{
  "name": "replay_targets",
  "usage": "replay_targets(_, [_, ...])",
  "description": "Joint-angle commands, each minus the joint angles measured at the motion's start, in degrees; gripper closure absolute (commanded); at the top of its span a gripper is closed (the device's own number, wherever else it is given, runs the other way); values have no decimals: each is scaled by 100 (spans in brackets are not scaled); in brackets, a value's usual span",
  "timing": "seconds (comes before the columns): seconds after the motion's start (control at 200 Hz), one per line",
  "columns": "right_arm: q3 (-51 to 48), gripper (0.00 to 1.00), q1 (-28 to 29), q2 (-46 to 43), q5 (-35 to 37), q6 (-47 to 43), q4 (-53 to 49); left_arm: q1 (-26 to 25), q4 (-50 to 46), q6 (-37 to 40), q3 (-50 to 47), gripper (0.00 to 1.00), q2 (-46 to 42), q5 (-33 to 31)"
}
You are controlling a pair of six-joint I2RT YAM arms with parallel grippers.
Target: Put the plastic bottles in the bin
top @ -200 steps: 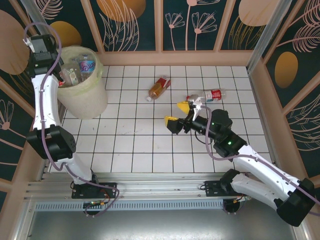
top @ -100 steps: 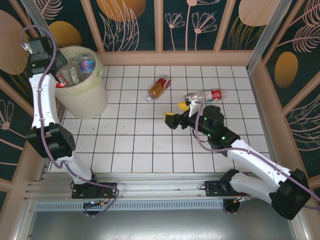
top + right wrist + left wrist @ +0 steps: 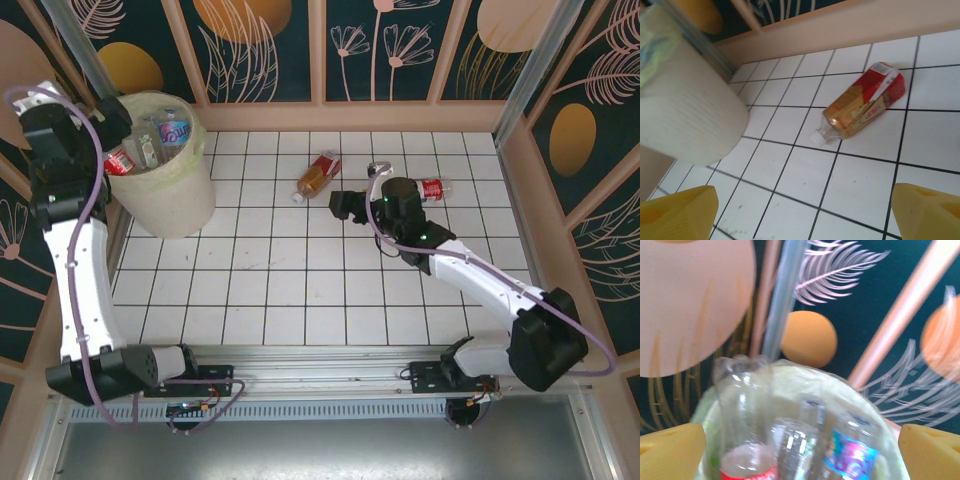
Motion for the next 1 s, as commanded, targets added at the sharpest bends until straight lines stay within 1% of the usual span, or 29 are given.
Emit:
replay_targets(0.0, [339,11,-139,286,390,327,-307,-542,370,283,-404,1,-263,770])
replay_targets(0.08, [406,11,-296,429,274,245,-314,-1010,317,380,-652,1,-423,920])
replay_targets(0.1, [432,11,-297,471,119,227,-358,-1103,341,370,-741,1,-468,969])
replay_targets(0.13, [476,11,-516,514,22,196,-423,-1234,395,378,-866,1,-532,1066])
replay_targets(0.22, [514,11,-729,539,-57,81,-528,-1650,628,358,-1234,1,-684,1224])
replay_targets(0.33, [496,11,-952,496,-294,-56,-620,-2336,759,497,-1470,1,-556,1310])
replay_targets(0.49, [329,8,-1043,211,-890,-531,-645,-3523,711,1085,-1364,1,93,815])
replay_targets(0.565, [162,5,-1040,-42,-1287,-869,-598,-3908,715,1366,-1190,1,512,697])
replay_targets(0.636, [-20,1,-1044,-348,-1570,-1094,-582,-4014,746,1489,-1009,1,970,700])
replay_targets(0.786, [-334,1,-1040,-995,-1914,-1252,-613,-4014,699,1761,-510,2,2098,780])
replay_targets(0.876, [-517,1,-1036,-1364,-2177,-1299,-620,-4014,502,1960,-35,1,2913,828])
replay_targets(0.991, [-667,1,-1018,-1739,-2480,-1425,-654,-4014,360,2162,618,1,3732,777])
